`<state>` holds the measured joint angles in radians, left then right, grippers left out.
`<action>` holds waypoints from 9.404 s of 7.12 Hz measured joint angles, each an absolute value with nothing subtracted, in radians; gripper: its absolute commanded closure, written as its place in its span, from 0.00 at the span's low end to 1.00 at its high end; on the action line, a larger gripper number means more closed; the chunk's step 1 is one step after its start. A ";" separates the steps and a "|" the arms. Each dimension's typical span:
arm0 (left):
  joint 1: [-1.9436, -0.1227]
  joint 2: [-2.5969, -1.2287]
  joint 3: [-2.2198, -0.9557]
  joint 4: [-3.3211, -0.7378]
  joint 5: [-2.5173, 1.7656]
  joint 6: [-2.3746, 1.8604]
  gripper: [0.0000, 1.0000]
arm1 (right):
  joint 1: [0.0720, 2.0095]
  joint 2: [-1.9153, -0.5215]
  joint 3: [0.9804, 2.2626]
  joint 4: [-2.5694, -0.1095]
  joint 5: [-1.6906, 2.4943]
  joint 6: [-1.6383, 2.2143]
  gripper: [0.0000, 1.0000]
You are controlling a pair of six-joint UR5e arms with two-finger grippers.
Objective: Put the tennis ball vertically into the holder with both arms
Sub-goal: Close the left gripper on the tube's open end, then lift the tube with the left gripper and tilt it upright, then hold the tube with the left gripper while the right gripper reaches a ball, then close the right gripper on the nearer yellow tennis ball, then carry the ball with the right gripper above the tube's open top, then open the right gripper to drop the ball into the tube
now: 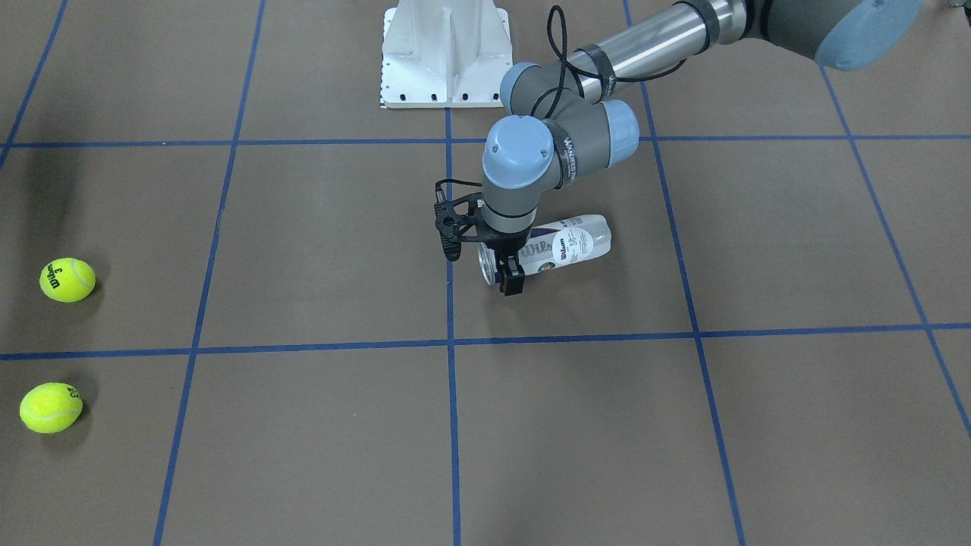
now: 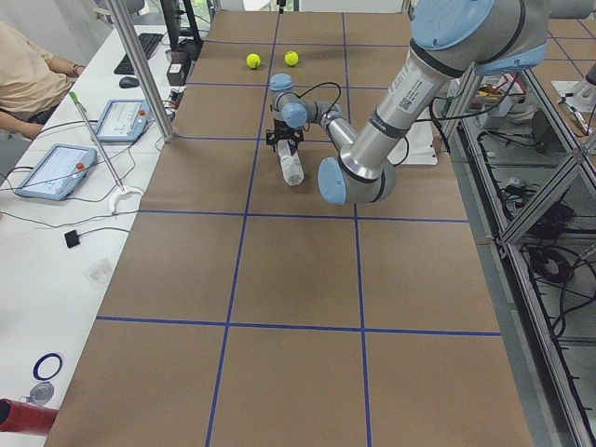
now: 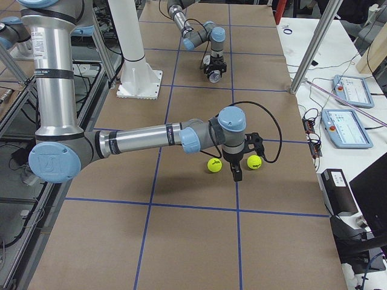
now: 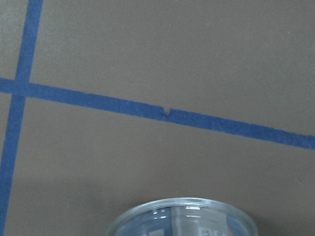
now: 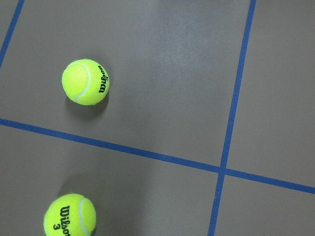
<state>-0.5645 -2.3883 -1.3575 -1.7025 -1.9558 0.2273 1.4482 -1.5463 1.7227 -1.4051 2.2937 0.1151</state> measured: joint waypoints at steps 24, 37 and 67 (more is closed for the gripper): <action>-0.568 -2.336 -1.006 -3.541 -1.505 -0.410 0.20 | 1.400 -1.425 1.709 -1.409 2.321 0.233 0.01; -0.555 -2.341 -0.979 -3.542 -1.493 -0.411 0.20 | 1.033 -1.610 1.650 -0.974 2.073 0.731 0.01; -0.515 -2.343 -0.963 -3.574 -1.542 -0.275 0.20 | 0.713 -0.595 1.649 -1.794 2.017 1.254 1.00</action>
<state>-0.5154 -2.3432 -0.9633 -3.5740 -1.5418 -0.2746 0.7133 -0.5953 1.6488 -1.7945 2.0174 1.2539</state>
